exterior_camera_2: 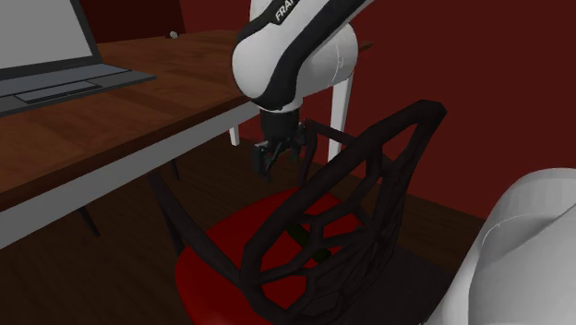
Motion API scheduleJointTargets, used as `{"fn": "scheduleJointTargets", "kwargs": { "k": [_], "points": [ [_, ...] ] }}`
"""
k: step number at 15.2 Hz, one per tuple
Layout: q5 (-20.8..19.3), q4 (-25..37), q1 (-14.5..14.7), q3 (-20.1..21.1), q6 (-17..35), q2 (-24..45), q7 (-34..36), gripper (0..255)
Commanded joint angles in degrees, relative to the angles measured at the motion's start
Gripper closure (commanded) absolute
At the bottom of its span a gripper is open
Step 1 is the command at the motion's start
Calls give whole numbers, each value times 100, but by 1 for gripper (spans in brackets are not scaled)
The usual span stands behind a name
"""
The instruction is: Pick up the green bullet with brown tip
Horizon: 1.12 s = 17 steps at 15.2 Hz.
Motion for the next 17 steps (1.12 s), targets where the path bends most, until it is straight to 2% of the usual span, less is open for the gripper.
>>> {"fn": "scheduleJointTargets", "kwargs": {
  "k": [1,6,10,15,17],
  "points": [
    [2,-47,-57,-100,361,365,-38,0],
    [185,-3,-113,-278,1261,1470,-138,0],
    [529,160,-179,-340,1913,2427,-348,0],
    [1102,520,-453,-173,2589,3647,-709,0],
    [1160,566,-508,-118,2694,3808,-746,0]
  ]
}}
